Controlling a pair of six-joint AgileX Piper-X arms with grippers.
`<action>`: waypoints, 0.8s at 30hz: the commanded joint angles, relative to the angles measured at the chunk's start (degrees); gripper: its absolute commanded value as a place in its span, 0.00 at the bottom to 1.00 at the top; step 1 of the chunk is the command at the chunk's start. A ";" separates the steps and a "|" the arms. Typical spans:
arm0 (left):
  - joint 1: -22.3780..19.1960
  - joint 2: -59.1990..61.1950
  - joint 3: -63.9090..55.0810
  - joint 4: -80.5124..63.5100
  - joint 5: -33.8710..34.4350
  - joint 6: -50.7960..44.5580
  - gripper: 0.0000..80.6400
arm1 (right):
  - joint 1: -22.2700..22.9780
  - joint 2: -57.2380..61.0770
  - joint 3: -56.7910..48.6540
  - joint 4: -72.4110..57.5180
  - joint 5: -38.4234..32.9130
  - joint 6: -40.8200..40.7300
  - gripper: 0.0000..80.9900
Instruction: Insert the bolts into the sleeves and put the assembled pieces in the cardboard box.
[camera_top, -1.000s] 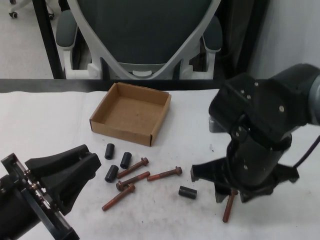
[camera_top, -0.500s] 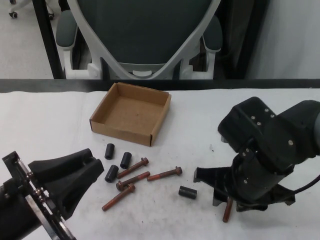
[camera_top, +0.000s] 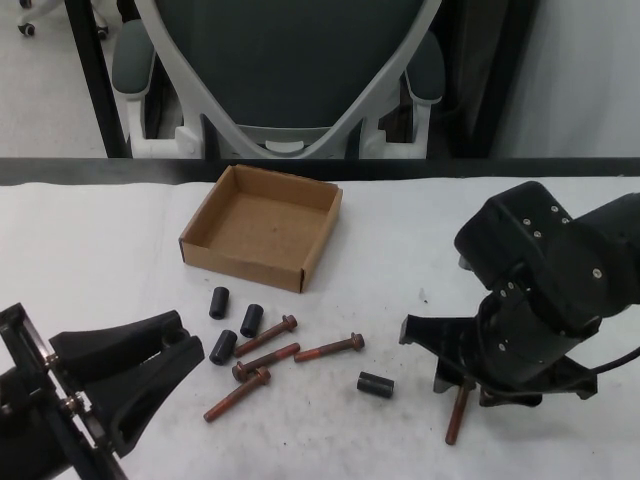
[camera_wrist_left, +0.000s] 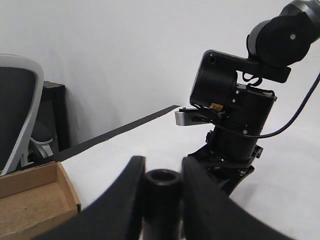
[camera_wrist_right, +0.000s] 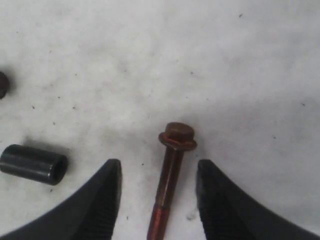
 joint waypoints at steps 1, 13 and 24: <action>-0.04 -1.31 -0.39 2.10 -0.91 1.35 0.01 | -0.19 2.15 0.04 -0.72 -0.56 -0.04 0.56; -0.04 -1.29 -0.39 2.37 -0.82 1.80 0.01 | -0.19 7.90 0.04 -0.45 1.15 -5.60 0.16; -0.25 -1.29 -0.39 4.05 3.42 2.98 0.01 | 1.21 5.26 2.47 -4.80 6.69 -16.99 0.00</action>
